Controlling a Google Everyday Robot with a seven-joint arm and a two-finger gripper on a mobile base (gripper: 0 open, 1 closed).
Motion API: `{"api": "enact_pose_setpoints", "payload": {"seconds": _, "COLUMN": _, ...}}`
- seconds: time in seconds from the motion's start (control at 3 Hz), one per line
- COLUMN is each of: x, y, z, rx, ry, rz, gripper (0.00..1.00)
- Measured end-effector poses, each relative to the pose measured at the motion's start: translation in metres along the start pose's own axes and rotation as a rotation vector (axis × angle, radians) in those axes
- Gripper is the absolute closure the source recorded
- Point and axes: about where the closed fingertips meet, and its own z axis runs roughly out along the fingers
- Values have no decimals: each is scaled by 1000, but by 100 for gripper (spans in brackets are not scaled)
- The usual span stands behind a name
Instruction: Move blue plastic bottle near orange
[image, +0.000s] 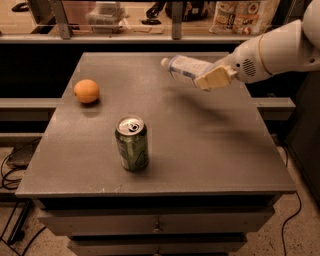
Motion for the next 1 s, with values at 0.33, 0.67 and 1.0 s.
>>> {"api": "enact_pose_setpoints", "payload": {"seconds": 0.33, "x": -8, "y": 9, "z": 5, "rx": -23, "ry": -12, "rz": -43, "gripper": 100}}
{"api": "enact_pose_setpoints", "payload": {"seconds": 0.67, "x": -11, "y": 22, "z": 15, "rx": -57, "ry": -11, "rz": -35, "gripper": 100}}
{"api": "enact_pose_setpoints", "payload": {"seconds": 1.0, "x": -23, "y": 46, "z": 35, "rx": -129, "ry": -36, "rz": -38, "gripper": 100}}
